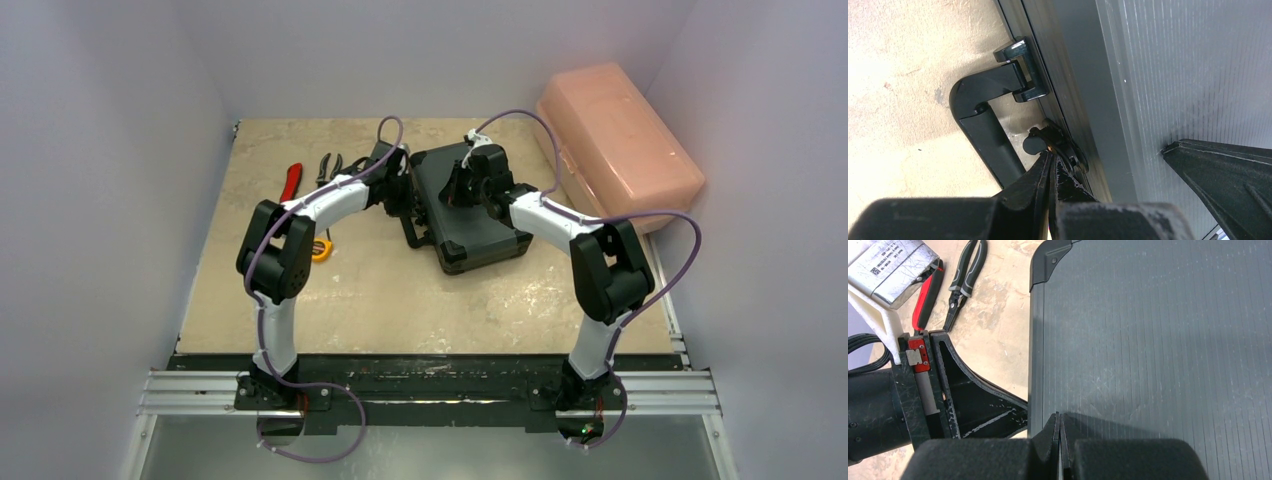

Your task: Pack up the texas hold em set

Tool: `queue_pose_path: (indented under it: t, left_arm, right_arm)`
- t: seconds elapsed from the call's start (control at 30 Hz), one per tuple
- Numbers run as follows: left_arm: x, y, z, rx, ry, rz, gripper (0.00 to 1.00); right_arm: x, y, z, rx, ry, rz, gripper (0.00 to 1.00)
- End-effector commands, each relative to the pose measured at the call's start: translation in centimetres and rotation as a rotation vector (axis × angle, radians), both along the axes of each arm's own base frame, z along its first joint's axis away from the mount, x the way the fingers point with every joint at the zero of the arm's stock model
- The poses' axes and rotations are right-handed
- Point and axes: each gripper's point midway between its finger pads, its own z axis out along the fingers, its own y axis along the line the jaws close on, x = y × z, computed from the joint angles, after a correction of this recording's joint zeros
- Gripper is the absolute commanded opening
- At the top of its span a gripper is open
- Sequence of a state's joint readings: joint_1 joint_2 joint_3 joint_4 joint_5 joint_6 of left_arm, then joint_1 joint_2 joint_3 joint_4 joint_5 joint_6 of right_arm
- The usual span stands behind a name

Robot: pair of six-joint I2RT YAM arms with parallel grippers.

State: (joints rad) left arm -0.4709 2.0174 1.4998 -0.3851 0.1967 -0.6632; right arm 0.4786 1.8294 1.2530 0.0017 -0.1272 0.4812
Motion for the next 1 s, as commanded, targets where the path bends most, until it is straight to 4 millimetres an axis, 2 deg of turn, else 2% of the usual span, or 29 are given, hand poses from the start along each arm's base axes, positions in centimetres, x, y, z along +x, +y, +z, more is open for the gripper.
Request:
queue_pose_path:
  t: [0.0,0.47,0.63,0.8,0.97]
  left_arm:
    - [0.9,-1.8,3.9,-0.063,-0.087,-0.019,0.00]
    - [1.3,-3.3,7.8,-0.074,-0.157,-0.043,0.00]
    - [1.4,-3.7,8.4,-0.072,-0.166,-0.052,0.00]
    - [1.1,-3.3,8.3,-0.055,-0.165,-0.049,0.00]
    - [-0.3,-1.7,8.4,-0.019,-0.177,-0.035,0.00]
  right_arm:
    - [-6.5,-3.4,-10.5,-0.211,0.348,0.011,0.00]
    - [-6.6,-3.3,-10.8,-0.210,0.354,0.016,0.00]
    - [-6.5,-3.2,-10.8,-0.209,0.355,0.016,0.00]
    - [-6.6,-3.2,-10.8,-0.209,0.356,0.017,0.00]
    - [-6.6,-3.1,-10.7,-0.211,0.355,0.020,0.00]
